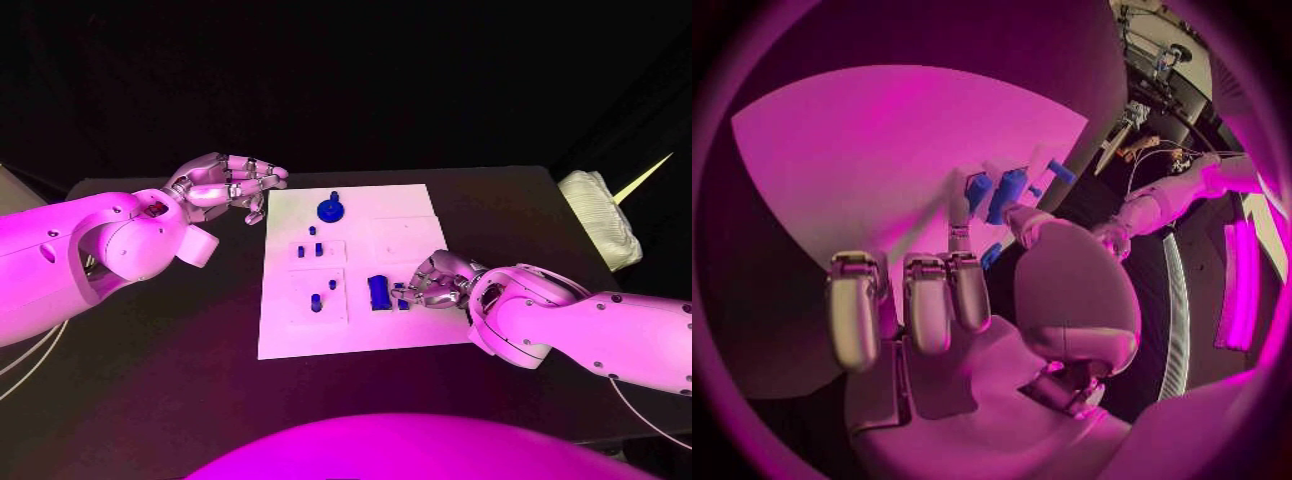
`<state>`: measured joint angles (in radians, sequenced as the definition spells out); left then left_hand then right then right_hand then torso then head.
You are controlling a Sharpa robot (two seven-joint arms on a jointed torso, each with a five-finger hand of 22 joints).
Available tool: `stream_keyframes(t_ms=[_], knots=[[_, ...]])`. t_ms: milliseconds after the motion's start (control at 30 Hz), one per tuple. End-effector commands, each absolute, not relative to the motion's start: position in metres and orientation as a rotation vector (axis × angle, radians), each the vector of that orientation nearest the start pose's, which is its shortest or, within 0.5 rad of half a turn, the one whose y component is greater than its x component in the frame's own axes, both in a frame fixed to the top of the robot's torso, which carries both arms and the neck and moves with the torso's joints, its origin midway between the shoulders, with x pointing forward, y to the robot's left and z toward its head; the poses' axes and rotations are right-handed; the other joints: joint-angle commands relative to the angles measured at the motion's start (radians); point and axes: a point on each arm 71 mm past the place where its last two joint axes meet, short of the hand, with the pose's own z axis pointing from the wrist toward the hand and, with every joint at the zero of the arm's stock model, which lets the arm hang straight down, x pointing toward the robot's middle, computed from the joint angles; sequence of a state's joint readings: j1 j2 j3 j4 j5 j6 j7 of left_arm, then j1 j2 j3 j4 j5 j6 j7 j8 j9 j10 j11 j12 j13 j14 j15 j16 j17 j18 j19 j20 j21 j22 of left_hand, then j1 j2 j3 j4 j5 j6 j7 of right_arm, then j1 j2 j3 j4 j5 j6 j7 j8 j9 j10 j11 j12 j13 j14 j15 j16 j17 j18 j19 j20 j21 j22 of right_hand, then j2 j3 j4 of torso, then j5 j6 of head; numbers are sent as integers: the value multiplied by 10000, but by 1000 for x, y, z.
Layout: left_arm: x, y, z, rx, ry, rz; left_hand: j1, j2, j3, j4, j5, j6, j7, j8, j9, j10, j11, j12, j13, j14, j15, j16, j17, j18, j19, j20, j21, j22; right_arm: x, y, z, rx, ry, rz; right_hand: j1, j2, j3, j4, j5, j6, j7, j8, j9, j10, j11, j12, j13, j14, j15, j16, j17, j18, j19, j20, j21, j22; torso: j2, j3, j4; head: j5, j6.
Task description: Assemble the parts on the task board
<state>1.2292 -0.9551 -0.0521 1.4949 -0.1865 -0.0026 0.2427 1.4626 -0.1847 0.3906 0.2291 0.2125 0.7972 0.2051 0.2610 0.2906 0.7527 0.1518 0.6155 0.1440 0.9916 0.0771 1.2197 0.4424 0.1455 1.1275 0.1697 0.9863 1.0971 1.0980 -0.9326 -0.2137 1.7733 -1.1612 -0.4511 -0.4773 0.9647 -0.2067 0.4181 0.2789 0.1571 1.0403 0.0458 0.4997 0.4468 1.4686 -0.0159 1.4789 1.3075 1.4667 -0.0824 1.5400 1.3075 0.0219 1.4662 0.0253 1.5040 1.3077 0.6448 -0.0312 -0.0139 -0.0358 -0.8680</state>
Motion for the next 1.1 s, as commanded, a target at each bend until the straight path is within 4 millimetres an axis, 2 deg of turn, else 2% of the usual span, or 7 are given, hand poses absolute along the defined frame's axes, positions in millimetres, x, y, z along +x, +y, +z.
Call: stream_keyframes(t_ms=[33, 200, 333, 667, 1100], knots=[[485, 253, -176, -9199, 17196, -15673, -87, -11, 55, -7, 3, -39, 69, 40, -16, -12, 0, 37, -8, -45, 7, -48, 14, 37, -71, 2, -39, -11, 386, -202, -278, 3352, 20697, 5274, -23, 52, -53, -44, 113, -58, 45, 22, 2, 607, -60, -44, 2175, 929, -28, -7, 2102, -89, 905, -46, -40, 2457, 1, 1, -4, -1, -18], [485, 253, -176, -9204, 17199, -15665, -87, -11, 55, -7, 3, -39, 69, 40, -16, -12, 0, 37, -8, -45, 7, -48, 14, 37, -71, 2, -39, -11, 385, -206, -278, 3287, 20699, 5316, 465, 69, -95, -368, 83, -96, 49, 47, 12, 611, -58, -40, 2181, 933, -28, 4, 2120, -92, 908, -47, -28, 2460, 1, 4, -1, 6, -19], [485, 253, -176, -9207, 17204, -15661, -89, 5, 79, -11, 6, -49, 69, 47, -20, -15, 1, 41, -11, -52, 7, -56, 15, 37, -75, 3, -44, -14, 384, -208, -277, 3210, 20730, 5381, 818, 10, -177, -606, -324, -124, 65, 48, 4, 603, -45, -59, 2176, 931, -18, 0, 2115, -90, 906, -40, -36, 2458, 8, 5, -3, 17, -15], [485, 253, -177, -9212, 17238, -15658, -89, 5, 79, -11, 6, -49, 69, 47, -20, -15, 1, 41, -11, -52, 7, -56, 15, 37, -75, 3, -44, -14, 381, -211, -277, 3065, 20823, 5558, 1019, -87, -315, -732, -616, -123, 68, 48, -9, 599, -41, -73, 2173, 935, -13, 11, 2134, -97, 913, -33, -2, 2467, 5, 2, 0, 24, -12], [485, 253, -177, -9215, 17260, -15657, -93, 15, 95, -12, 5, -57, 71, 51, -24, -11, 1, 48, -12, -55, 7, -60, 17, 38, -77, 4, -48, -16, 386, -211, -283, 2822, 20866, 5147, 1367, 24, -285, -895, -722, -99, 38, 55, -23, 617, -64, -37, 2192, 943, -28, 31, 2168, -109, 927, -41, 67, 2484, 19, 4, 26, 30, -14]])
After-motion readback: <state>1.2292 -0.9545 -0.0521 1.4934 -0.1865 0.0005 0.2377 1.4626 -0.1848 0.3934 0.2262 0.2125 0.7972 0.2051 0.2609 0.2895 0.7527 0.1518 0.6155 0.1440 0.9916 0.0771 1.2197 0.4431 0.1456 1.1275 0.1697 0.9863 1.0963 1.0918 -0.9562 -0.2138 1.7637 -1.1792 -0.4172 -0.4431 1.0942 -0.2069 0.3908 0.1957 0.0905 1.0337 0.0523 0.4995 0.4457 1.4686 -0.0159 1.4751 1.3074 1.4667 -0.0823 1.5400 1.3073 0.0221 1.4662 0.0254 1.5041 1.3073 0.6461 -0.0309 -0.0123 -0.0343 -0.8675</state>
